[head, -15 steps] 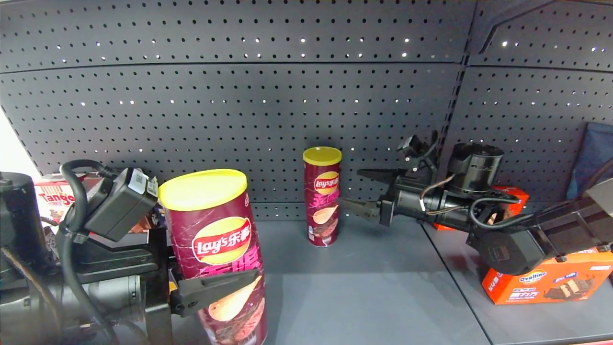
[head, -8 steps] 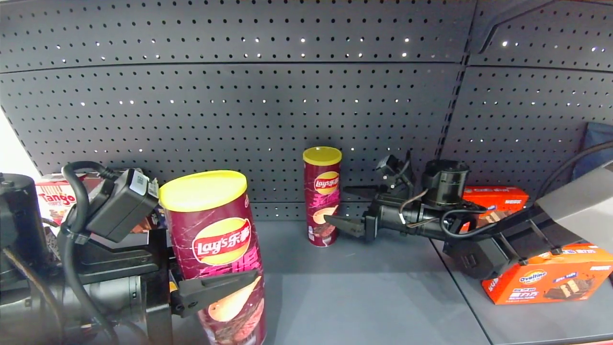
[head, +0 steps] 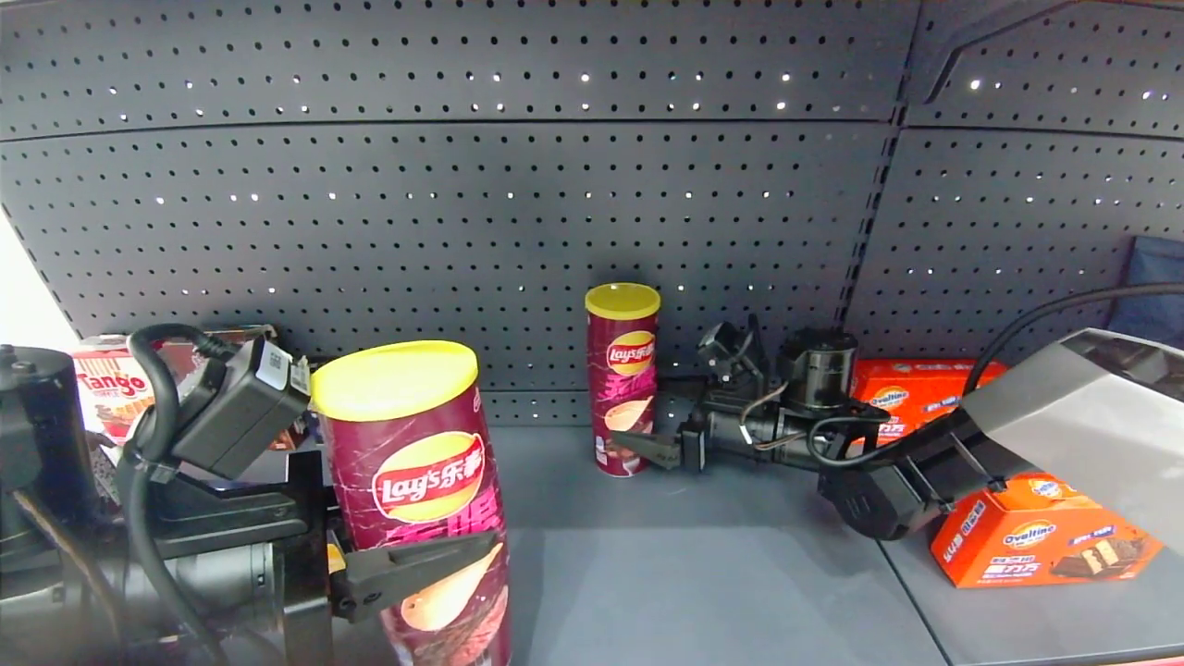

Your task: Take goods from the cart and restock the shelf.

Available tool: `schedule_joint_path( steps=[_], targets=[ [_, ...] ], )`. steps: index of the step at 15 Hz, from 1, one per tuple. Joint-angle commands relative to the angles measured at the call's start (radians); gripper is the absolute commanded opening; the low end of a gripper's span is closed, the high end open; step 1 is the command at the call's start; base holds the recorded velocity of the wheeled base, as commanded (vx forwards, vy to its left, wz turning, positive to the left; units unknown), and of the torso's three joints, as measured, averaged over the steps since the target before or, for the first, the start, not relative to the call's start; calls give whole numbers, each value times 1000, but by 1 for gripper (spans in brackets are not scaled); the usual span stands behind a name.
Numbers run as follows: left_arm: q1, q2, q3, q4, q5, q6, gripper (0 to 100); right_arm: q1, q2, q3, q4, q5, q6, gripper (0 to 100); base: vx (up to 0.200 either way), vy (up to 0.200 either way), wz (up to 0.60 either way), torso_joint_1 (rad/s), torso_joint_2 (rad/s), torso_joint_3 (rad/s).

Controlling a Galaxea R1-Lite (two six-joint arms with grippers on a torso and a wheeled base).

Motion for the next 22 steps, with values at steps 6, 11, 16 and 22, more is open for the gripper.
schedule_joint_path(
  steps=[6,11,16,22],
  targets=[
    [-2,-2,14,-2,-1,1,0,27,80,-88,4,1,14,100,0,0,0,0,0,0],
    [-2,-4,29,-4,0,1,0,36,100,-103,1,-5,34,0,0,0,0,0,0,0],
    [-2,-5,33,-5,0,1,0,58,43,-22,-44,-37,34,0,0,0,0,0,0,0],
    [-6,-28,33,-4,6,2,0,144,-205,300,-82,-131,36,0,0,0,0,0,0,0]
  ],
)
